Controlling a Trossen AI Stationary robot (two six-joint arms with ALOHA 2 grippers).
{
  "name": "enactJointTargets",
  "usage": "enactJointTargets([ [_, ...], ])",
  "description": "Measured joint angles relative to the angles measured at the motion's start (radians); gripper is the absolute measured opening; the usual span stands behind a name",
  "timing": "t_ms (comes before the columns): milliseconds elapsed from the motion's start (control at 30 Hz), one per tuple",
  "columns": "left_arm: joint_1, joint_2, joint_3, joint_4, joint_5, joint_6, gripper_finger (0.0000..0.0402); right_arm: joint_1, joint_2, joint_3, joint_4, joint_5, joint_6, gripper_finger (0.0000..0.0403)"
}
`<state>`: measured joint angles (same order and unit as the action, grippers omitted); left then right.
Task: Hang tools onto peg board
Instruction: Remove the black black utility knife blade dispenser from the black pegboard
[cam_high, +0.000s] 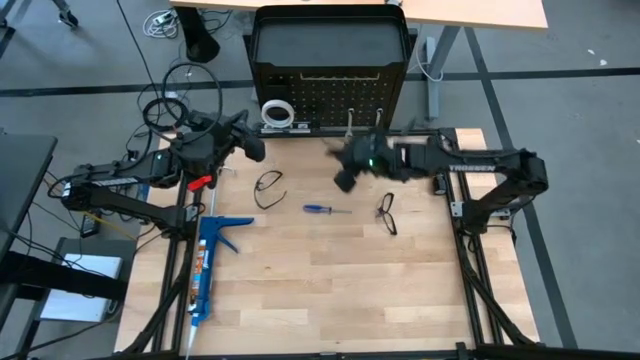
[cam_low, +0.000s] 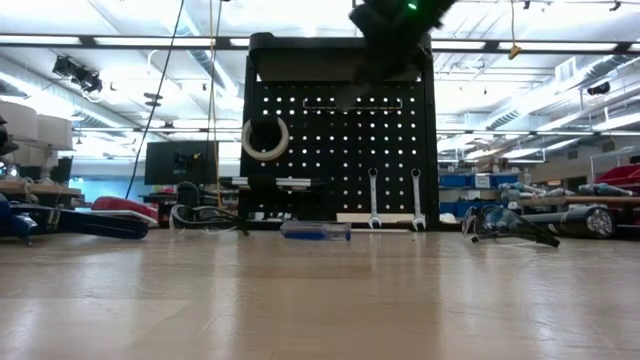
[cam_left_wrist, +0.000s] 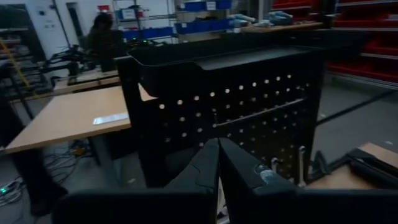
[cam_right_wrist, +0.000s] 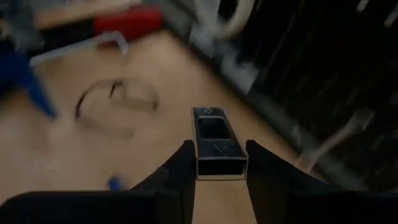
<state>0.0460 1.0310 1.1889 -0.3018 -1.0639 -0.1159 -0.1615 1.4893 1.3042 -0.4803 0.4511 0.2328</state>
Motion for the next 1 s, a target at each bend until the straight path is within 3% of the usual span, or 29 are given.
enactJointTargets([
  [167, 0.000, 0.021, 0.000, 0.022, -0.017, -0.026, 0.0018, 0.081, -0.092, -0.246, 0.076, -0.031, 0.192, 0.0119],
  [333, 0.000, 0.056, 0.002, 0.018, -0.016, -0.043, 0.0018, 0.139, -0.146, -0.508, 0.359, -0.027, 0.294, 0.0119],
  [533, -0.008, 0.149, 0.002, 0.013, -0.018, -0.045, 0.0018, 0.192, -0.115, -0.752, 0.700, 0.089, 0.465, 0.0119],
  [633, -0.020, 0.187, 0.002, 0.024, -0.024, -0.050, 0.0018, 0.209, -0.064, -0.802, 0.751, 0.165, 0.470, 0.0119],
  [733, -0.032, 0.211, 0.002, 0.059, -0.021, -0.047, 0.0018, 0.207, 0.011, -0.816, 0.801, 0.175, 0.427, 0.0121],
  [900, -0.051, 0.219, 0.002, 0.084, 0.001, -0.049, 0.0018, 0.192, 0.094, -0.814, 0.935, 0.034, 0.438, 0.0177],
  [1000, -0.056, 0.219, 0.002, 0.096, 0.003, -0.049, 0.0018, 0.173, 0.087, -0.814, 0.925, -0.070, 0.487, 0.0214],
])
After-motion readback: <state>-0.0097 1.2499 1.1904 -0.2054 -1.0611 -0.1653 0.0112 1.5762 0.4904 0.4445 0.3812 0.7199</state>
